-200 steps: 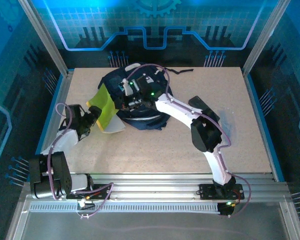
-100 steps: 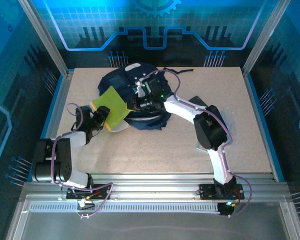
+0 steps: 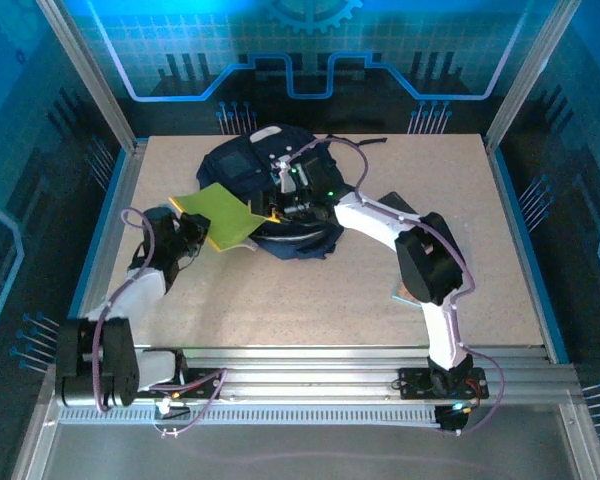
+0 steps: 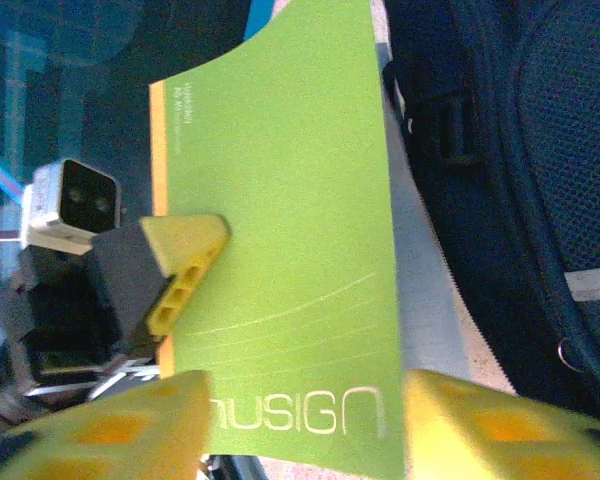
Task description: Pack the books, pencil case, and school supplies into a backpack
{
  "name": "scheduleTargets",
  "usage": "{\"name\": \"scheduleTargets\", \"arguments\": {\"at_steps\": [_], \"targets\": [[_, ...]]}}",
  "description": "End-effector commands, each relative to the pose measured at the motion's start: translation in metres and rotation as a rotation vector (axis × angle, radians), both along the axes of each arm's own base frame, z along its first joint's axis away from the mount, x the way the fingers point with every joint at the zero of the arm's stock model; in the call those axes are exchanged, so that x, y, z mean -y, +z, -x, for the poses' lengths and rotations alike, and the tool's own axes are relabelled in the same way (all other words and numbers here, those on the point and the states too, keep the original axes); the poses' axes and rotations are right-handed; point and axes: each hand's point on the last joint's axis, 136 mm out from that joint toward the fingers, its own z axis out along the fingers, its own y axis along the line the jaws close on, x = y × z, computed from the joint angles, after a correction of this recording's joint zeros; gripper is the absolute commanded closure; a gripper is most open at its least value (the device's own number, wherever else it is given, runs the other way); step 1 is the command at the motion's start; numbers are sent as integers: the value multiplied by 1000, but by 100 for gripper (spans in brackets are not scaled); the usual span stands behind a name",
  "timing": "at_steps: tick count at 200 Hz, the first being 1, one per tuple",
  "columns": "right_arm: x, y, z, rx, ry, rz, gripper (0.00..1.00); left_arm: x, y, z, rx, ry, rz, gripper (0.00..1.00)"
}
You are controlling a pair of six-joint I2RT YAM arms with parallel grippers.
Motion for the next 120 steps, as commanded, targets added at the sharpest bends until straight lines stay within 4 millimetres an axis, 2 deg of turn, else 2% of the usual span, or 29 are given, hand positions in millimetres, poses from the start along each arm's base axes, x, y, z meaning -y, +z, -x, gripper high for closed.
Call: {"name": "scheduleTargets", "arguments": {"at_steps": [1, 5, 15, 24, 41, 67, 97, 120], "targets": [[12, 37, 2, 80, -21, -28, 30, -6, 43, 0, 49, 15, -79, 100], [14, 39, 5, 83, -20, -26, 26, -6, 47, 0, 53, 15, -81, 100], [19, 42, 11, 87, -26, -17, 10, -4, 57, -3, 74, 8, -81, 100], [23, 45, 17, 90, -28, -12, 0, -1, 64, -7, 91, 8, -79, 100], [30, 52, 29, 77, -44, -15, 0, 8, 76, -17, 139, 16, -85, 100], [34, 47, 41, -26, -97, -87, 0, 28, 78, -38, 188, 46, -75, 100], [19, 45, 47, -115, -154, -223, 0, 64, 87, -60, 274, 68, -52, 100], [9, 41, 47, -156, -196, -290, 0, 90, 94, -69, 304, 66, -57, 100]]}}
